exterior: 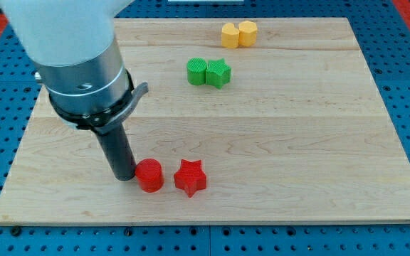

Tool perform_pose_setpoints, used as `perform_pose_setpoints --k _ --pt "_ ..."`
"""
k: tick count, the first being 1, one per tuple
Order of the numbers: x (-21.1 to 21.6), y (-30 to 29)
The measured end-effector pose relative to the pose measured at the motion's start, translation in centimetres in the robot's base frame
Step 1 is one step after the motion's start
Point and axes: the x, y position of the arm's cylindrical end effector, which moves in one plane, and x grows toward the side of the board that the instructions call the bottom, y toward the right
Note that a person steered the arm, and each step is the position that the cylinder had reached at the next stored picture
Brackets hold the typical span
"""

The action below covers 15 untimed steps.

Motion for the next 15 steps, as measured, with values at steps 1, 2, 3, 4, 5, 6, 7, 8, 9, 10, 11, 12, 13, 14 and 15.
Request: perform_pose_setpoints --k 1,2,3,4,5,6,7,8,9,10,11,12,13,14,15 --pt "0.8 0.9" --pt "0.8 3.9" --pt "0.8 2.2" --pt "0.8 -3.7" --pt "0.6 -4.8" --pt "0.5 -4.8" --pt "0.2 -4.8" --pt "0.2 -5.8" --pt "0.0 -6.7" --pt "0.0 -7.9" --pt "0.0 -8.0" --pt "-0.1 -8.3" --pt "-0.5 -8.4" --pt "-0.6 -8.4" --pt "-0.6 -8.5"
